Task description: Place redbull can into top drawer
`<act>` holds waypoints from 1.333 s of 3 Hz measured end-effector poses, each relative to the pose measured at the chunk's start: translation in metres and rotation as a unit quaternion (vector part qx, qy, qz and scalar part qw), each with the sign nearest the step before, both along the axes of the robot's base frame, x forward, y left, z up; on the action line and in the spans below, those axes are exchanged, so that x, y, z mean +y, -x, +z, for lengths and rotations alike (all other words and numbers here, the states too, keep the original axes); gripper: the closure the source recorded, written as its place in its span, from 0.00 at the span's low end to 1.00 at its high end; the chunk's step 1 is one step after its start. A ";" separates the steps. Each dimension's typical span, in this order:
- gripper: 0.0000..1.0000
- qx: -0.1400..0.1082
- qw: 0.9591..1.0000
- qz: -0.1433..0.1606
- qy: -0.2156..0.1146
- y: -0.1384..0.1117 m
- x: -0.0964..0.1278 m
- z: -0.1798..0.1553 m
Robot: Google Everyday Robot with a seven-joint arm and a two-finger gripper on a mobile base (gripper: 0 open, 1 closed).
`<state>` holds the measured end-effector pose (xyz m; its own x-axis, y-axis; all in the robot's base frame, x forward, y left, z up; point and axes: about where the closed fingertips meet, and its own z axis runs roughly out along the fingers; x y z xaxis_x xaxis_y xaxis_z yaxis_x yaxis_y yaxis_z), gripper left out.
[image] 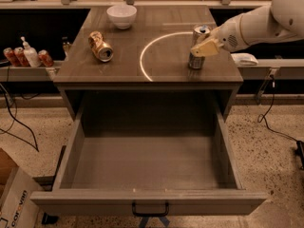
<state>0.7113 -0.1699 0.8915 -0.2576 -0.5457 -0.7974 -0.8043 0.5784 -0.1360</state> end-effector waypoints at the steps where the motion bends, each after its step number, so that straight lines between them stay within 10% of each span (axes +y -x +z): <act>1: 0.89 -0.003 0.999 0.035 0.011 0.036 0.016 0.015; 4: 1.00 0.006 0.984 0.171 0.045 0.192 0.116 0.042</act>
Offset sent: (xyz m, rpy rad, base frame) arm -0.1582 0.0875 0.0700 -0.1078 -0.0441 0.3289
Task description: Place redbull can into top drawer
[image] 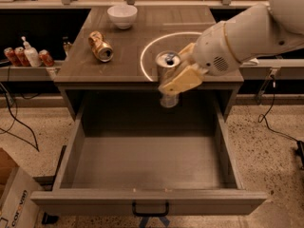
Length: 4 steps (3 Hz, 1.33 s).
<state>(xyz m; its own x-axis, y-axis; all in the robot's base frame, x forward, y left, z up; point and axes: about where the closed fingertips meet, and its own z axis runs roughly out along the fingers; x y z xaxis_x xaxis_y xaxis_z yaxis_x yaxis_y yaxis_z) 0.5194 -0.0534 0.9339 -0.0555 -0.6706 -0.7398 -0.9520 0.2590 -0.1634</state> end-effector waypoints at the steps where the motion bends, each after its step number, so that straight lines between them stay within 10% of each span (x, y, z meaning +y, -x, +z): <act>1: 1.00 0.016 1.000 -0.001 0.018 0.032 0.025 -0.025; 4: 1.00 0.083 0.995 -0.047 0.004 0.051 0.057 -0.149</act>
Offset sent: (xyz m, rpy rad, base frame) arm -0.0621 0.0598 -0.1090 -0.0033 0.1285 -0.0844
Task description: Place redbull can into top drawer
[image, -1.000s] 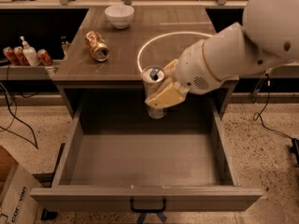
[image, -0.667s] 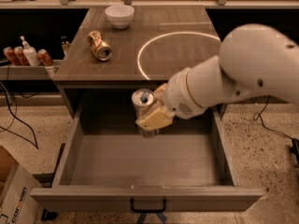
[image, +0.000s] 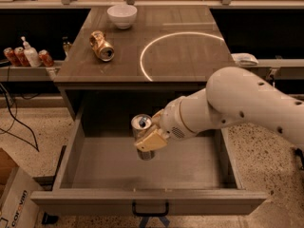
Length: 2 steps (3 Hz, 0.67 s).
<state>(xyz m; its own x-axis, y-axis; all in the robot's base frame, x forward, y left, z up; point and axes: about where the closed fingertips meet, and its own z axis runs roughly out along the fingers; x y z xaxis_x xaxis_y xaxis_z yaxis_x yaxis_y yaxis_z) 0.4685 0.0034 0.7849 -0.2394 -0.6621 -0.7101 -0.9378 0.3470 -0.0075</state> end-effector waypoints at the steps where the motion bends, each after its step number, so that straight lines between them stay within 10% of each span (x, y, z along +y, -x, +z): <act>1: 1.00 0.015 0.999 -0.024 -0.017 -0.009 -0.010 -0.034; 2: 1.00 0.016 0.999 -0.025 -0.013 -0.010 -0.009 -0.037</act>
Offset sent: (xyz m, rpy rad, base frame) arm 0.0072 -0.0086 -0.0290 0.0279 0.0258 -0.0414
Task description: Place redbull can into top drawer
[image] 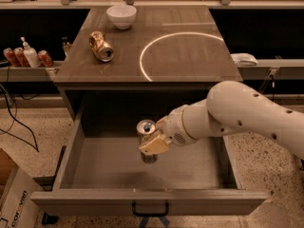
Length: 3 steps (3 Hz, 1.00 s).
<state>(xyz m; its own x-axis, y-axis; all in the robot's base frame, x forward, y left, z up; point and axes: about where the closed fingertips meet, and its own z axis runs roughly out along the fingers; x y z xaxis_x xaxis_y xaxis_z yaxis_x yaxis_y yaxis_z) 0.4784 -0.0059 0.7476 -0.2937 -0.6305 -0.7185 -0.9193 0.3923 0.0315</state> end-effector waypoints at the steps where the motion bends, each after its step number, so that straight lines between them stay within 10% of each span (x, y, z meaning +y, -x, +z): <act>1: 1.00 0.004 0.999 0.004 0.033 -0.001 0.003 -0.014; 3: 1.00 -0.033 0.999 0.011 0.003 -0.008 0.007 -0.065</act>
Offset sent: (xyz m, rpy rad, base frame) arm 0.0087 0.0092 -0.0803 -0.0688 -0.0768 0.0555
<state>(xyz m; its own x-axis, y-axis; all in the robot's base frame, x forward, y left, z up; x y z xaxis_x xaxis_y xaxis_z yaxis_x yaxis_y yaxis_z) 0.4861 0.0012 0.6824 -0.2317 -0.6401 -0.7325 -0.9273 0.3728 -0.0325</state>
